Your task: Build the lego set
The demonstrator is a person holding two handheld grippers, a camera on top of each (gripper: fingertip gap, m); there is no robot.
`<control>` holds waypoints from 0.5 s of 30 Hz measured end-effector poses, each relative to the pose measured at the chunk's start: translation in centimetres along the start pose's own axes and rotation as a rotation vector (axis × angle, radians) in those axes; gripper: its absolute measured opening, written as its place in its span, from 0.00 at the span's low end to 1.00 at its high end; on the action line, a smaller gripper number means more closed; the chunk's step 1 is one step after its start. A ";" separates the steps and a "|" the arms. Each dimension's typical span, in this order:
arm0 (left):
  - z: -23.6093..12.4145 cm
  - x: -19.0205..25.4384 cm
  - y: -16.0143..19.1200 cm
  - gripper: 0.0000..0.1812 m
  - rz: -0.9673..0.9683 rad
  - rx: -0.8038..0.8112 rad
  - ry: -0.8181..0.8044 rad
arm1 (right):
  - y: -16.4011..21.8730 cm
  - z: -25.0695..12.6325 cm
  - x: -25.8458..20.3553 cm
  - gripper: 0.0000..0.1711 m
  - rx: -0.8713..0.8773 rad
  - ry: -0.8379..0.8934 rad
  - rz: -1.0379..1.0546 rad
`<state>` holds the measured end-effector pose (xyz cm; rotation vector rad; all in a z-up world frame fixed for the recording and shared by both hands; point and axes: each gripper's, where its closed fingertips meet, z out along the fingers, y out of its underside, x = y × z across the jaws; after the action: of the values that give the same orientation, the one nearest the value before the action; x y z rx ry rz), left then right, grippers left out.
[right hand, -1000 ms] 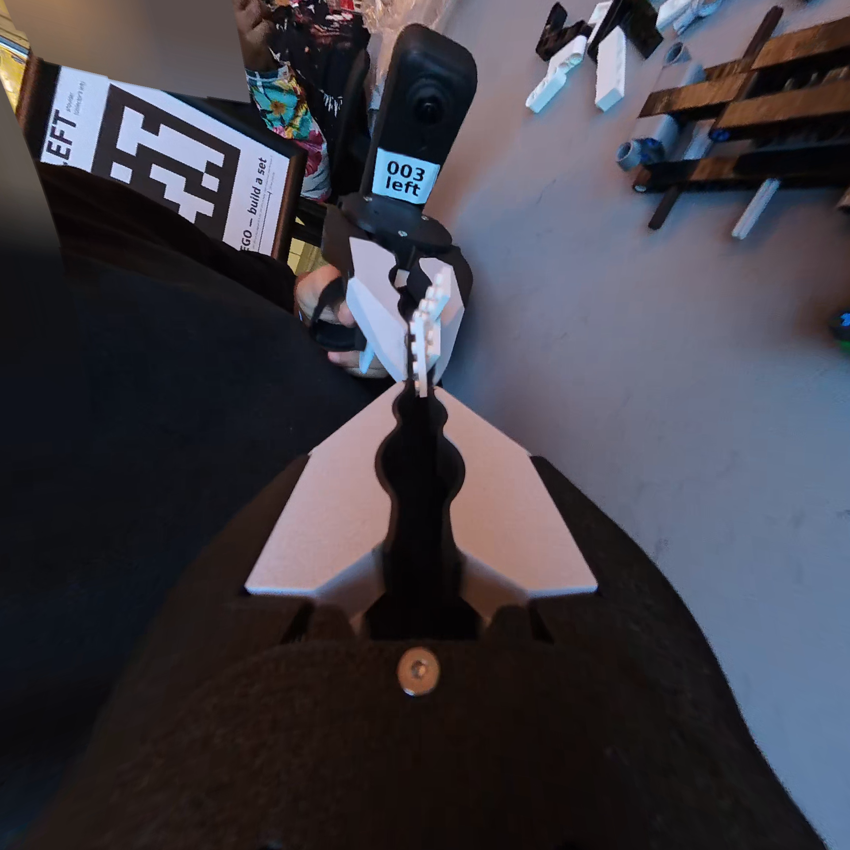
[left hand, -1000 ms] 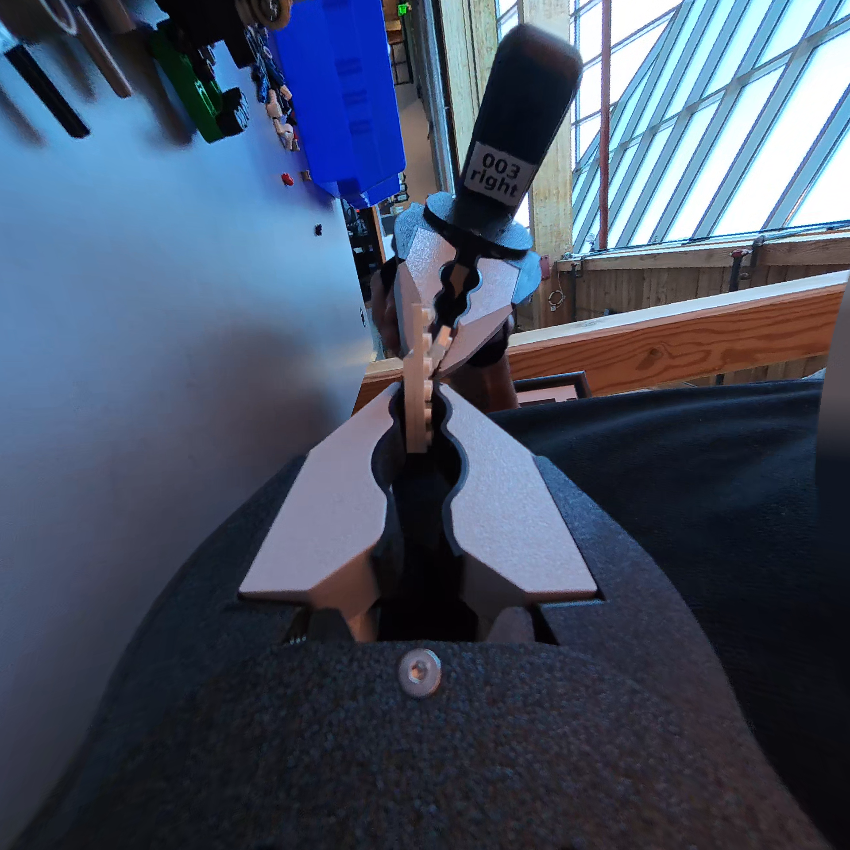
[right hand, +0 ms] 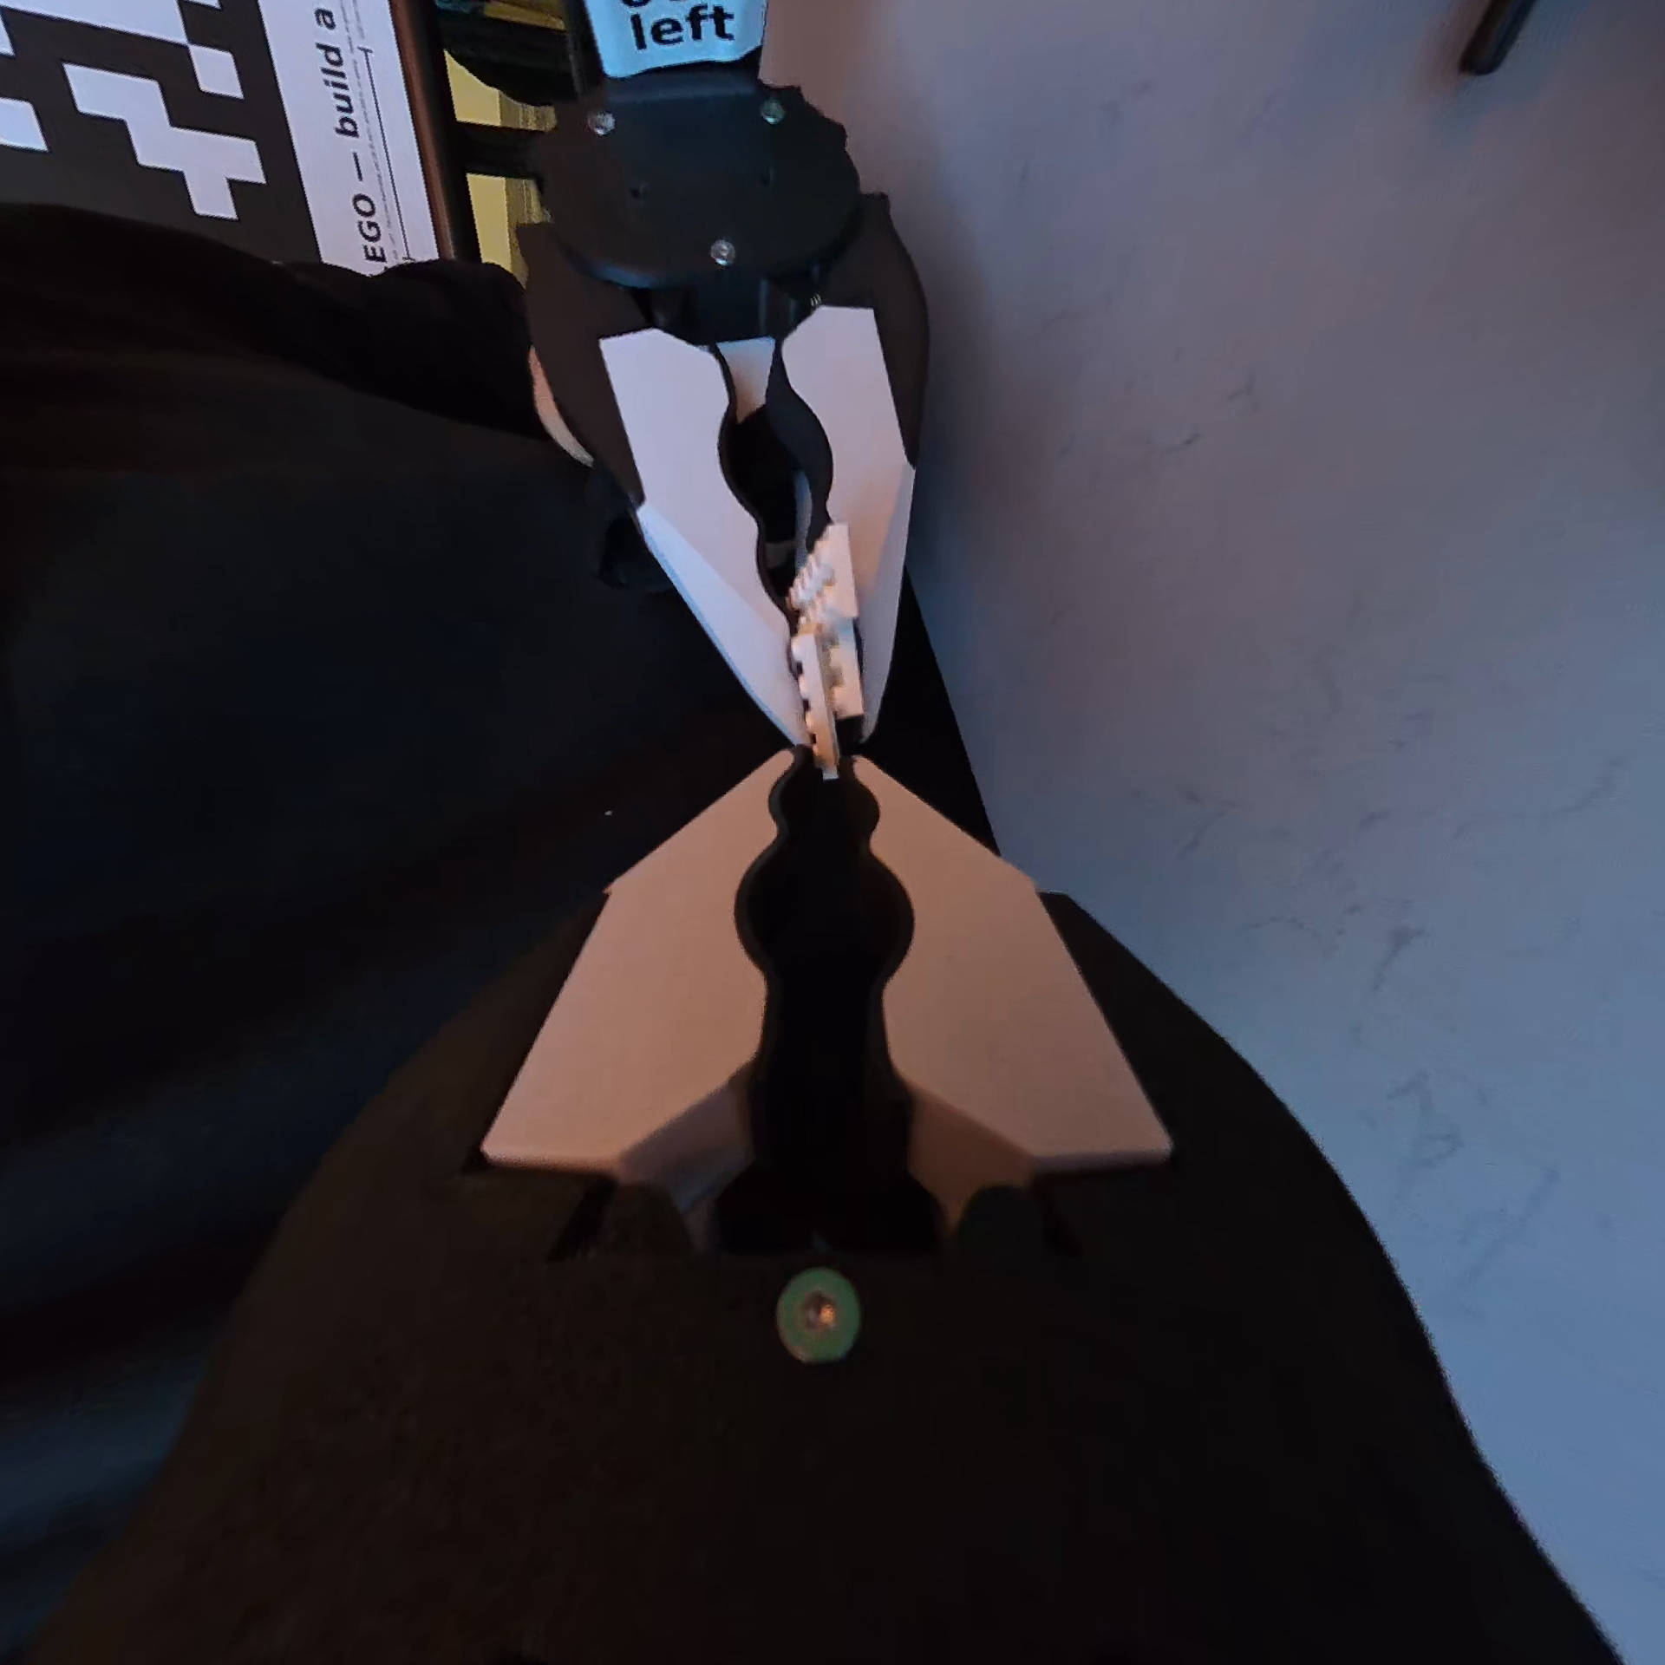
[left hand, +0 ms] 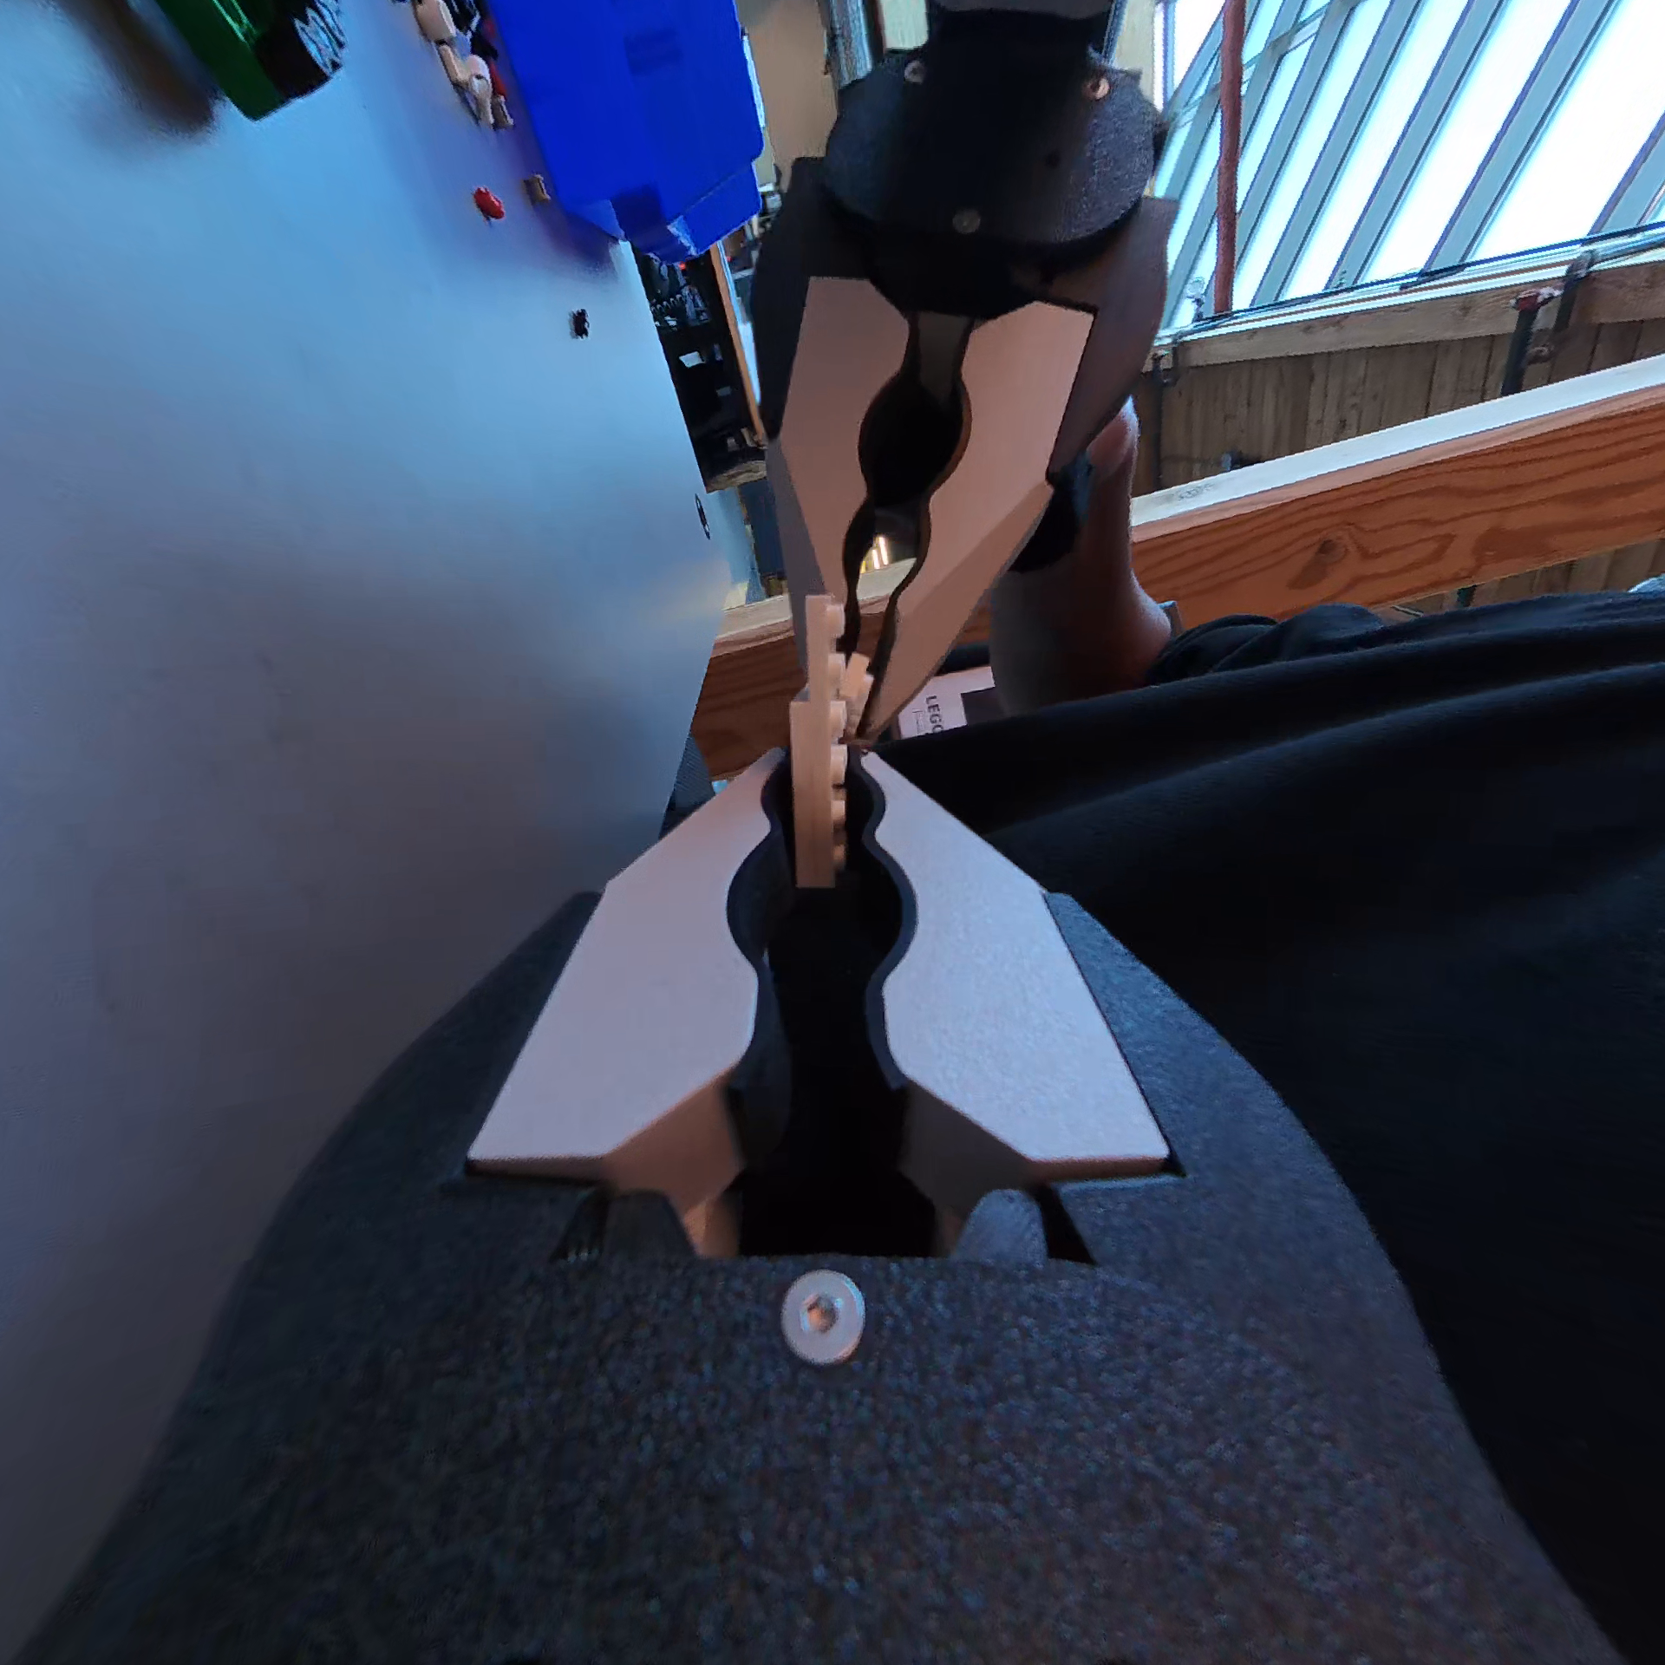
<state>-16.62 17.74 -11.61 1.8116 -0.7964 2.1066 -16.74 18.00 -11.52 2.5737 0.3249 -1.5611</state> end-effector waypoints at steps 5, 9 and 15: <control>0.0 0.4 0.2 0.03 0.019 -0.042 0.020 | 1.5 0.1 -1.0 0.02 -0.117 -0.082 0.081; 0.3 1.0 1.2 0.03 0.033 -0.117 0.051 | 1.7 0.1 -1.6 0.02 -0.182 -0.106 0.103; 0.3 1.2 1.2 0.03 -0.009 -0.107 0.087 | 1.6 0.1 -1.3 0.03 -0.211 -0.100 0.124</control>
<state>-17.28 16.40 -10.72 1.6539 -0.8602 2.0796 -17.05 16.27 -10.48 2.3031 0.2961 -1.5172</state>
